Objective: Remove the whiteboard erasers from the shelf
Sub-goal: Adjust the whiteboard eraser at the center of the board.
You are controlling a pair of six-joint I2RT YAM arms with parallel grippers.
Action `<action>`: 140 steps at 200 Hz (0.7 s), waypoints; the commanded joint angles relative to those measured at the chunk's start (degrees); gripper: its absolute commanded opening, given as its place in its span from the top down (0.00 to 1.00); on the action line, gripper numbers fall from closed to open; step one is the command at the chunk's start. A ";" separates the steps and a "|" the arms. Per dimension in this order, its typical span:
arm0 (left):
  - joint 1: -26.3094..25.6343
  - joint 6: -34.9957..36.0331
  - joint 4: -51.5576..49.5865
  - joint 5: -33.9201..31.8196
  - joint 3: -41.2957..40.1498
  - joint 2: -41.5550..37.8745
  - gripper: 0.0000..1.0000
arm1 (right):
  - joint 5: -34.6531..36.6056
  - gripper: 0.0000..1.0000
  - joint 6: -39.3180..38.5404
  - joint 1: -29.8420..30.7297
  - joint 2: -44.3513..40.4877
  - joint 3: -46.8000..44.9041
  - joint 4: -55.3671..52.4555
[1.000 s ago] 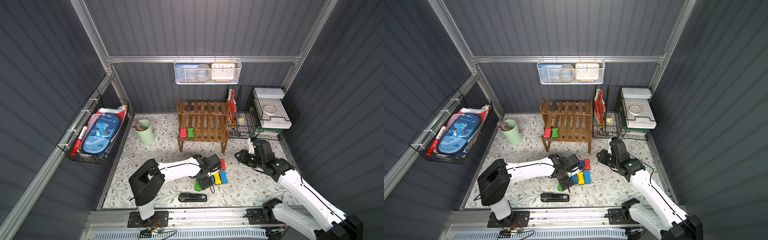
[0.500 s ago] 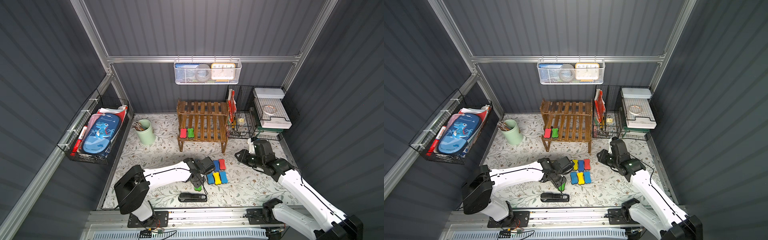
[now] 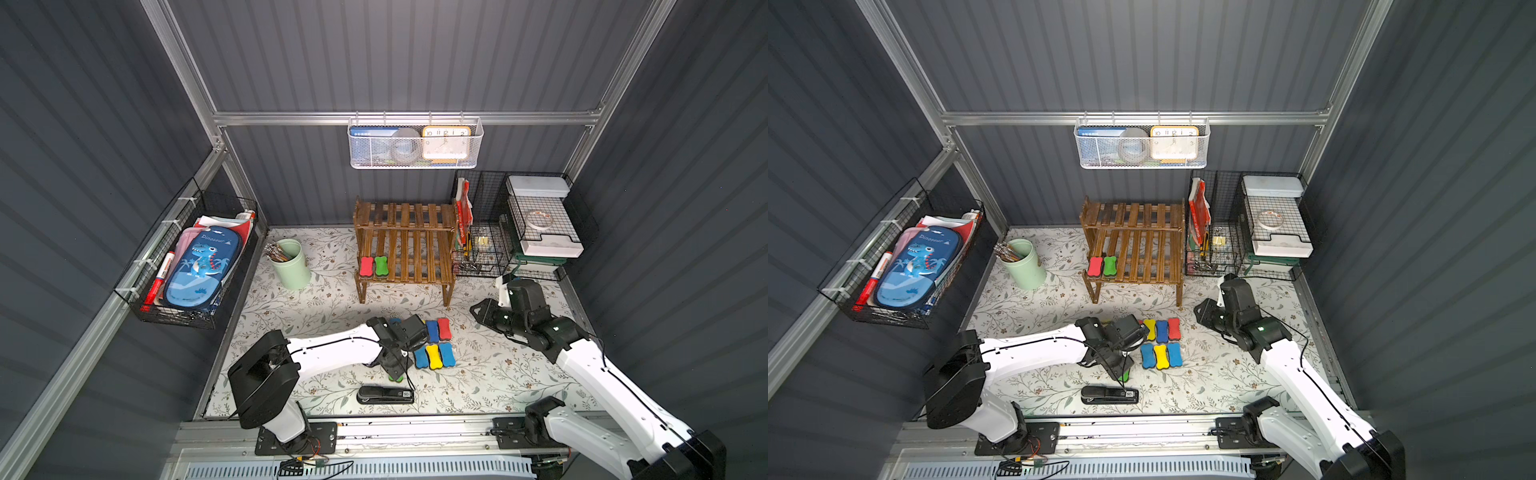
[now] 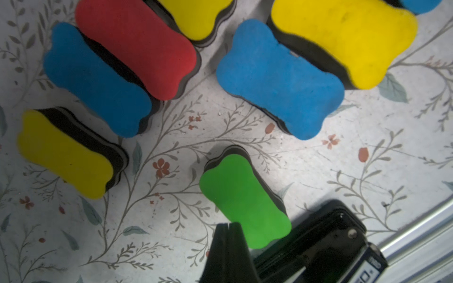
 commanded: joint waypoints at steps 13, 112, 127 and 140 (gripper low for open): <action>-0.47 -2.26 1.84 3.64 -1.99 0.03 1.00 | 0.49 0.66 -0.71 -0.47 -0.20 0.24 -0.68; -0.80 -4.88 4.86 0.89 2.43 8.88 1.00 | 0.49 0.65 -1.11 -1.36 -0.33 -0.33 -0.86; -0.80 -4.67 4.85 0.78 4.10 10.63 1.00 | 0.40 0.65 -1.11 -1.44 -0.45 -0.44 -0.86; -0.80 -4.67 4.33 0.27 5.39 11.75 1.00 | 0.40 0.65 -1.08 -1.54 -0.68 -0.48 -0.98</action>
